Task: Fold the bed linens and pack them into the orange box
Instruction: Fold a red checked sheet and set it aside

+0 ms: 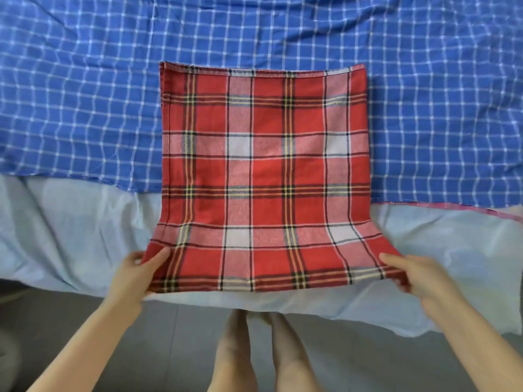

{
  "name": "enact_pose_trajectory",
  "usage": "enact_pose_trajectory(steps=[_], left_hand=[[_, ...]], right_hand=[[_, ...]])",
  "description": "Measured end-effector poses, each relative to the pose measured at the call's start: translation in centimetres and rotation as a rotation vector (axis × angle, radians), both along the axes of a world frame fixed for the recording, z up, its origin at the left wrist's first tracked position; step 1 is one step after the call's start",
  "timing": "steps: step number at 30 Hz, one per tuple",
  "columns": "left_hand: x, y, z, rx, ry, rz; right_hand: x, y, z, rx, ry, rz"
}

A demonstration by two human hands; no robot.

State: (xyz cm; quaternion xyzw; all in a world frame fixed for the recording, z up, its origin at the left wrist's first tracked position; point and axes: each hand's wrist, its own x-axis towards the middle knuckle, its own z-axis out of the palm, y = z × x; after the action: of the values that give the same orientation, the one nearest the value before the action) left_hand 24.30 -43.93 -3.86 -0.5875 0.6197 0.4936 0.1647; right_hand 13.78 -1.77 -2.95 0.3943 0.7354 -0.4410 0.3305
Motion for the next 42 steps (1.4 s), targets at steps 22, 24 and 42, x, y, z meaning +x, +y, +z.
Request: enact_pose_trajectory(steps=[22,24,42], left_hand=[[-33.3,-7.7,1.8,0.458,0.311,0.856],[-34.0,-7.7,1.0,0.439,0.343,0.868],[-32.3,6.1,-10.0,-0.886,0.205,-1.405]], right_hand=[[-32.2,-10.5,-0.1,-0.19,0.093,-0.47],[-33.2,-11.2,-0.7,-0.181,0.088,-0.466],[-21.4,-8.8,-9.4,0.667,0.447,0.428]])
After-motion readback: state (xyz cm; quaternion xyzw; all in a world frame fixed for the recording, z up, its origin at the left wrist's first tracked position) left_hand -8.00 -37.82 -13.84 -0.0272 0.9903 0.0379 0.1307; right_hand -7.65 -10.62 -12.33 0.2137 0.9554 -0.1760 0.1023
